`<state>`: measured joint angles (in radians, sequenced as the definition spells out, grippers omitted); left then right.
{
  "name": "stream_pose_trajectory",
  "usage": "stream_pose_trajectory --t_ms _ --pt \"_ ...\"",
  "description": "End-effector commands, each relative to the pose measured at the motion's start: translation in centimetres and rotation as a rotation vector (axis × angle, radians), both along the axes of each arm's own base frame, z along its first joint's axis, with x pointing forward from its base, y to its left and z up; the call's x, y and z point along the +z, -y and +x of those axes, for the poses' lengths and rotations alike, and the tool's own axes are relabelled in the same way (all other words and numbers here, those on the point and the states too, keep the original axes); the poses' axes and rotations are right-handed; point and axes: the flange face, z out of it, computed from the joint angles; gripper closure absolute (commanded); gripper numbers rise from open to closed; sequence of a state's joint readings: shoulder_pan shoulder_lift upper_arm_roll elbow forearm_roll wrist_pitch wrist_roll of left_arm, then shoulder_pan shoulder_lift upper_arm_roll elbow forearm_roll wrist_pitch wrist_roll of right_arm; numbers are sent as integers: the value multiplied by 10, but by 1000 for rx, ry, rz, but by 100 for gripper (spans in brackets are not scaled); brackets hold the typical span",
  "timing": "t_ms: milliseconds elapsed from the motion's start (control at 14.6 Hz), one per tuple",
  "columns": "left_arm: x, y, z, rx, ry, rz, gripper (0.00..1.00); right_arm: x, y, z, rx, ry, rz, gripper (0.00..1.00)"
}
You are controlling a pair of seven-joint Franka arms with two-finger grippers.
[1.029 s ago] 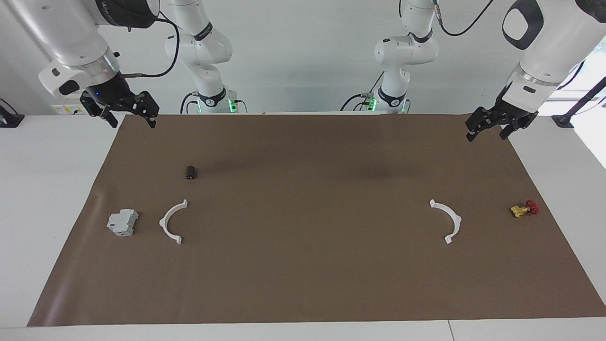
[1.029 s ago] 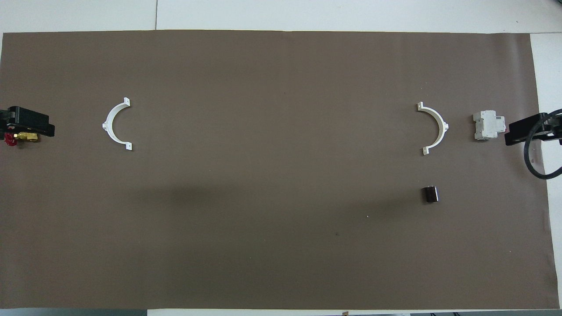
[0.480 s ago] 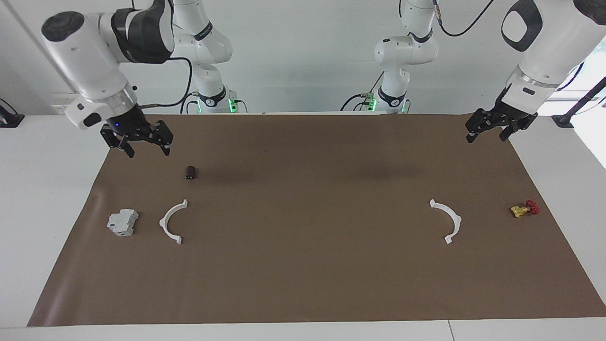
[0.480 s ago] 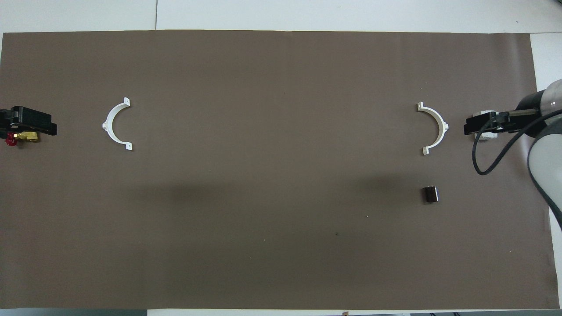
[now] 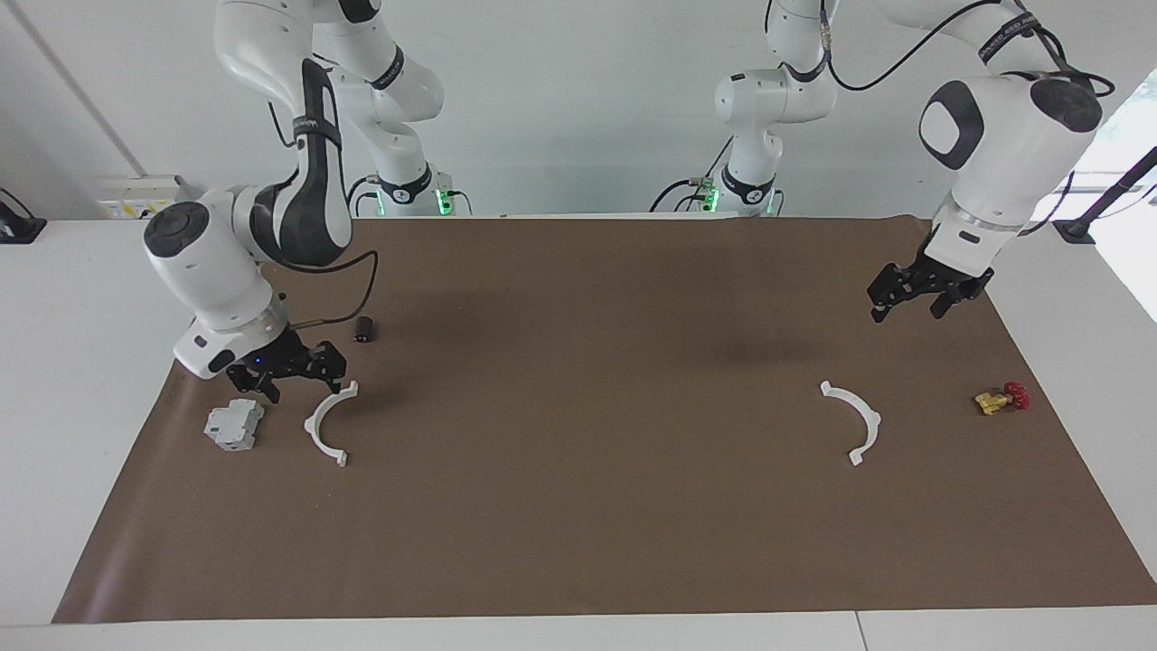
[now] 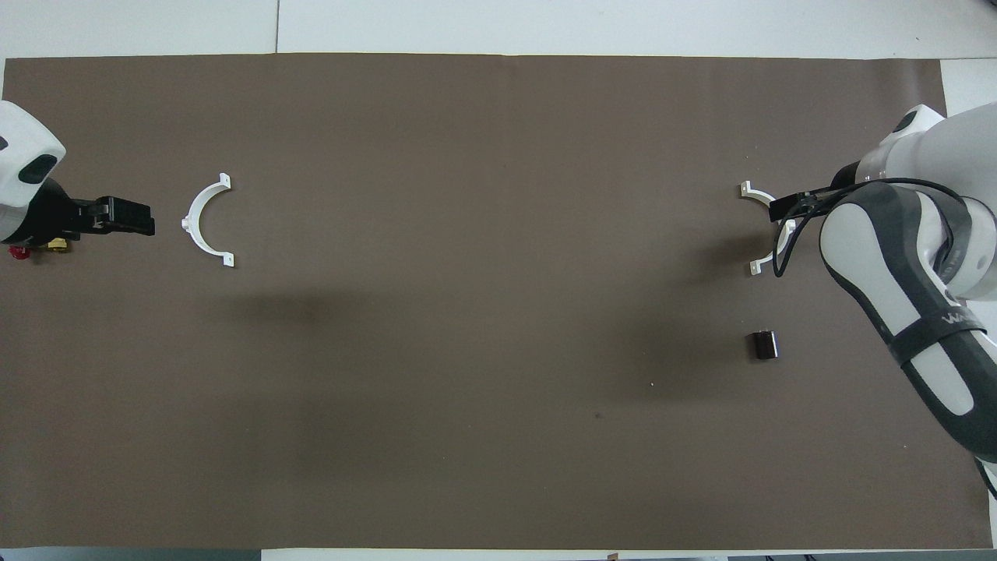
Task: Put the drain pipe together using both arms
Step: 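Grasp the white clamp halves with the left gripper and the right gripper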
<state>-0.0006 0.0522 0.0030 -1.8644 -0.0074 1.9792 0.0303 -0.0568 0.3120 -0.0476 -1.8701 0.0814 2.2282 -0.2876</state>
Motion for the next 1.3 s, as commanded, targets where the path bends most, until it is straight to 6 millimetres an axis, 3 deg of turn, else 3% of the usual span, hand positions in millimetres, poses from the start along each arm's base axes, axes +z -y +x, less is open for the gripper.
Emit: stream_pose_trajectory --t_ms 0,343,618,892,1029,1098,1167,1235 --pt "-49 -9 22 -49 11 17 0 -33 9 2 19 -18 34 5" --pt "-121 -17 38 -42 55 19 1 -58 17 5 42 3 24 23" --pt "-159 -19 45 -40 57 20 1 -62 17 5 39 2 25 37" --pt "-180 -23 47 -35 53 19 5 -67 13 1 43 -12 27 64" --pt "-181 -30 47 -26 63 20 6 -67 11 0 45 -18 29 85" --pt "-182 -32 47 -31 60 21 9 -66 9 1 44 -21 31 95" --pt "-182 -33 46 -34 58 22 15 -64 6 2 45 -22 31 100" --pt "-183 -32 46 -35 59 21 25 -55 -9 9 53 -25 40 100"
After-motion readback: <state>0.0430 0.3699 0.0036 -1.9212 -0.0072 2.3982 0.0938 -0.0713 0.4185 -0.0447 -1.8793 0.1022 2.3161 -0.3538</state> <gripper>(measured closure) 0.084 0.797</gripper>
